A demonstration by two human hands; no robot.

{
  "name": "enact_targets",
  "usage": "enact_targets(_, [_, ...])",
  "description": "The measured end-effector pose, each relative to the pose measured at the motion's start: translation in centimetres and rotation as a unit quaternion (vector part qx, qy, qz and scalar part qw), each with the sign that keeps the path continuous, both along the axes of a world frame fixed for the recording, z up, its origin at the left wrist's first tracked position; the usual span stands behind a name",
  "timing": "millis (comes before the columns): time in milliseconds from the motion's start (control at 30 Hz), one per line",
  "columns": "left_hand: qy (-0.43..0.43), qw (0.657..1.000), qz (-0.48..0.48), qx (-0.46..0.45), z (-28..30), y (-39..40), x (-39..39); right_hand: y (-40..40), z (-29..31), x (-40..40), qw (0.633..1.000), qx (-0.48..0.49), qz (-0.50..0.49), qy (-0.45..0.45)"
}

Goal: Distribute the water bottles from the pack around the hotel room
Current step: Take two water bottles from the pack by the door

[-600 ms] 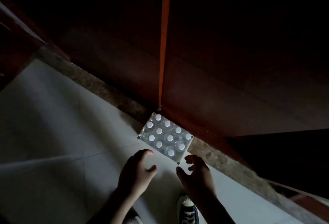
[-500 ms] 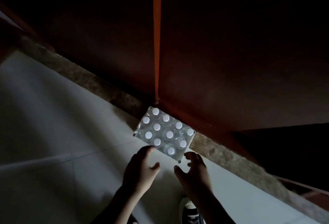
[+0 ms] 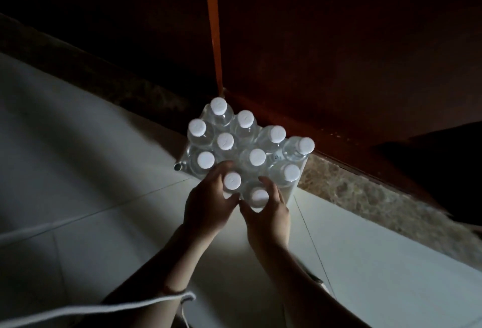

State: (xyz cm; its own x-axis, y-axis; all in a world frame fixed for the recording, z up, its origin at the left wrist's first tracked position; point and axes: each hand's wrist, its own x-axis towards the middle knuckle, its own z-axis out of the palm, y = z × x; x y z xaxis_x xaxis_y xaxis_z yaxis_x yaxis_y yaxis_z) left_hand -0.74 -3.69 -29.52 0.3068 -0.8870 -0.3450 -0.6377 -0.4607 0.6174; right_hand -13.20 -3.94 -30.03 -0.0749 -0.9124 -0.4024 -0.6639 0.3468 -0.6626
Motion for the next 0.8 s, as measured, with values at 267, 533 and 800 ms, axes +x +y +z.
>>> enact_targets(267, [-0.022,1.000,0.016,-0.005,-1.3,-0.2,0.1,-0.5,-1.2,-0.2,0.998,-0.011,0.048,0.049])
enact_targets(533, [-0.017,0.998,0.002,-0.063,12.5,0.5,1.5,-2.6,11.9,-1.3,0.993,-0.045,0.107,0.024])
enact_targets(800, [0.073,0.990,0.044,-0.115,39.3,-2.2,4.6,-7.6,39.1,-0.9,0.981,-0.101,0.132,-0.100])
